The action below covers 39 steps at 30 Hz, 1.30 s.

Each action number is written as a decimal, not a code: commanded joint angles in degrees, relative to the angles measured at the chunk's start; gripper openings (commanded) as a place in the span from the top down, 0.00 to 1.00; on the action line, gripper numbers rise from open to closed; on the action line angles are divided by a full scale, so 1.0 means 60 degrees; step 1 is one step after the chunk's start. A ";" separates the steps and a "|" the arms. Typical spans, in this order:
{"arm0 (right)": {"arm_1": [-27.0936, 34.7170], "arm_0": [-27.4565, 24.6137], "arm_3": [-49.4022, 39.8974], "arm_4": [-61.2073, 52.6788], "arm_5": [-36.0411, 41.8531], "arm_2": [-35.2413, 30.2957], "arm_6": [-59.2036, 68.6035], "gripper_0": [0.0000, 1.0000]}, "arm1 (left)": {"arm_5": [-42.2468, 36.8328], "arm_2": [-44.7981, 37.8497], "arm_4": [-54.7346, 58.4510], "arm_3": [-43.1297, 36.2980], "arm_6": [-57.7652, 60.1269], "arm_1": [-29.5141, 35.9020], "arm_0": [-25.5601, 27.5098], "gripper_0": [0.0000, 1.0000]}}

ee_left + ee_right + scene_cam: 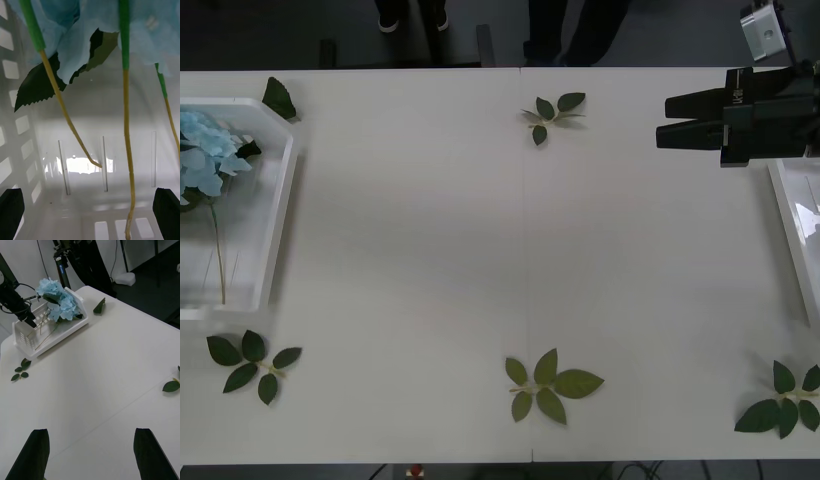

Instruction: Place the red flowers into the right box and the blue flowers into the left box. If a person shows an open palm, hand one flower to the person first, then continue sorting.

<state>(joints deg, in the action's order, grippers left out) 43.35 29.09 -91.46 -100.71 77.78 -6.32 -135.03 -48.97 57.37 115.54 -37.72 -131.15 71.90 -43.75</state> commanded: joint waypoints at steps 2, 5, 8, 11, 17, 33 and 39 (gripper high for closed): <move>0.0114 0.0074 -0.0255 -0.0091 -0.0117 -0.0089 -0.0347 0.35 | -0.1022 -0.0172 0.0797 -0.0262 -0.0304 0.0483 -0.0868 0.00; 0.0129 0.0074 -0.0255 -0.0091 -0.0117 -0.0089 -0.0347 0.35 | -0.2223 -0.0172 0.1031 -0.0320 -0.0231 0.0746 -0.1498 0.00; 0.0114 0.0074 -0.0255 -0.0091 -0.0117 -0.0089 -0.0347 0.35 | -0.3425 -0.0172 0.1031 -0.0335 -0.0187 0.1039 -0.2157 0.00; 0.0129 0.0074 -0.0241 -0.0091 -0.0117 -0.0089 -0.0347 0.35 | -0.4377 -0.0172 0.1061 -0.0335 -0.0201 0.1274 -0.2699 0.00; 0.0129 0.0088 -0.0255 -0.0091 -0.0117 -0.0089 -0.0347 0.35 | -0.5915 -0.0172 0.1295 -0.0408 -0.0260 0.1127 -0.3915 0.00; 0.0129 0.0088 -0.0255 -0.0091 -0.0161 -0.0089 -0.0362 0.35 | -0.5563 -0.0172 0.5206 -0.0965 0.0516 -0.2901 -0.4310 0.00; 0.0129 0.0074 -0.0241 -0.0076 -0.0205 -0.0104 -0.0362 0.35 | -0.3703 -0.0172 0.4694 -0.2283 0.1468 -0.3736 -0.3871 0.00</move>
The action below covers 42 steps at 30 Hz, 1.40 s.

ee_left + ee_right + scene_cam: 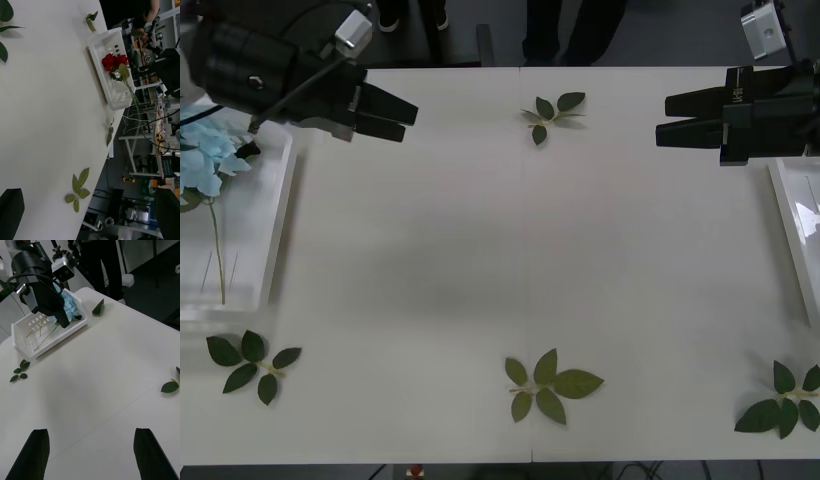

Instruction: Place the red flowers into the right box and the blue flowers into the left box. If a person shows an open palm, hand one flower to the person first, then continue sorting.

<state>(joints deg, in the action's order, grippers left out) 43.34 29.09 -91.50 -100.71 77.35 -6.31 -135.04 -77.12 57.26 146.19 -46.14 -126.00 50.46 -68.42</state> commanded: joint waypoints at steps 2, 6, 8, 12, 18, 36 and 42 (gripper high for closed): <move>0.0115 0.0089 -0.0234 -0.0090 -0.0161 -0.0090 -0.0359 0.35 | 0.1706 -0.0169 -0.1001 -0.1465 0.0609 -0.0206 0.0475 0.00; 0.0130 0.0074 -0.0249 -0.0090 -0.0176 -0.0105 -0.0359 0.35 | 0.2776 -0.0564 -0.2290 -0.2623 0.0536 -0.0206 0.1178 0.00; 0.0130 0.0074 -0.0249 -0.0075 -0.0191 -0.0105 -0.0359 0.35 | 0.3669 -0.0887 -0.3330 -0.3531 0.0448 -0.0192 0.1779 0.00; 0.0130 0.0074 -0.0249 -0.0090 -0.0205 -0.0105 -0.0359 0.35 | 0.4958 -0.1223 -0.5073 -0.4849 0.0272 -0.0338 0.2614 0.00; 0.0115 0.0074 -0.0249 -0.0090 -0.0220 -0.0090 -0.0359 0.35 | 0.5735 -0.1238 -0.6802 -0.5230 -0.1456 -0.0953 0.2921 0.00; 0.0115 0.0074 -0.0249 -0.0075 -0.0308 -0.0090 -0.0388 0.35 | 0.6247 -0.1370 -0.5747 -0.5289 -0.4834 -0.1173 0.3522 0.00; 0.0130 0.0074 -0.0249 -0.0075 -0.0308 -0.0090 -0.0388 0.35 | 0.5632 -0.2498 -0.2788 -0.5640 -0.4834 -0.1290 0.4254 0.00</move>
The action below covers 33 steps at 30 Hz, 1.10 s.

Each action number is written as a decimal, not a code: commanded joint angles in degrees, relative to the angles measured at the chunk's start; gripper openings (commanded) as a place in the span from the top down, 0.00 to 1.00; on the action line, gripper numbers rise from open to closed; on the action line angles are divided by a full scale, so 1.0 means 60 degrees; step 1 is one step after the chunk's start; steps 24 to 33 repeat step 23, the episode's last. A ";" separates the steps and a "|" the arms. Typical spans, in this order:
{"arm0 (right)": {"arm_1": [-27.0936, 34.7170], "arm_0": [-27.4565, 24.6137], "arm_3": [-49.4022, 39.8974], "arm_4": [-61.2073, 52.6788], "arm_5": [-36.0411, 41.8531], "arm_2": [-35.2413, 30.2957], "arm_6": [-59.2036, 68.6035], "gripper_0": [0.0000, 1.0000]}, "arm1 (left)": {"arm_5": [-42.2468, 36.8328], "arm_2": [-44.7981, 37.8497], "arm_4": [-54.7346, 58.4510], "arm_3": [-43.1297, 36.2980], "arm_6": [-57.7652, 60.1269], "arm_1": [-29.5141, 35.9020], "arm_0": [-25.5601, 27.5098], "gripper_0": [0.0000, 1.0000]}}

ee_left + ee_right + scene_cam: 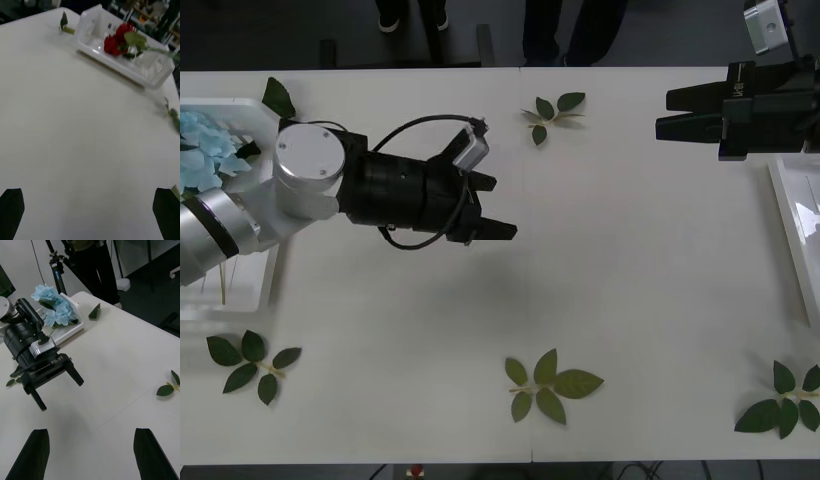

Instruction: Place the red flowers into the right box and the blue flowers into the left box. If a person shows an open palm, hand one flower to the person first, then continue sorting.

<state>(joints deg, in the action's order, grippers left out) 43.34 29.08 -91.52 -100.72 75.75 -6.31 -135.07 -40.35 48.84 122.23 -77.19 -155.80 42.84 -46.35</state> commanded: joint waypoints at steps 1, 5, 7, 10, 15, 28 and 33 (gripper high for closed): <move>0.0130 0.0075 -0.0245 -0.0074 -0.0041 -0.0091 -0.0385 0.35 | -0.0863 -0.1402 0.1542 -0.0450 0.0133 -0.0094 0.0709 0.00; 0.0115 0.0075 -0.0245 -0.0088 -0.0056 -0.0106 -0.0385 0.35 | -0.2064 -0.2472 0.1586 -0.0450 0.0133 -0.0241 0.1163 0.00; 0.0130 0.0075 -0.0245 -0.0074 -0.0085 -0.0091 -0.0399 0.35 | -0.2636 -0.2882 0.1264 -0.0450 0.0133 -0.0270 0.1265 0.00; 0.0115 0.0075 -0.0245 -0.0088 -0.0144 -0.0091 -0.0414 0.35 | -0.3383 -0.3307 0.0868 -0.0392 0.0133 -0.0329 0.1309 0.00; 0.0115 0.0075 -0.0245 -0.0074 -0.0188 -0.0091 -0.0458 0.35 | -0.4042 -0.3658 0.0824 -0.0333 0.0133 -0.0475 0.1309 0.00; 0.0115 0.0075 -0.0245 -0.0074 -0.0232 -0.0091 -0.0458 0.35 | -0.4042 -0.3761 0.0253 -0.0333 0.0133 -0.0490 0.1295 0.00; 0.0115 0.0075 -0.0245 -0.0074 -0.0232 -0.0091 -0.0458 0.35 | -0.4042 -0.3761 0.0253 -0.0333 0.0133 -0.0490 0.1295 0.00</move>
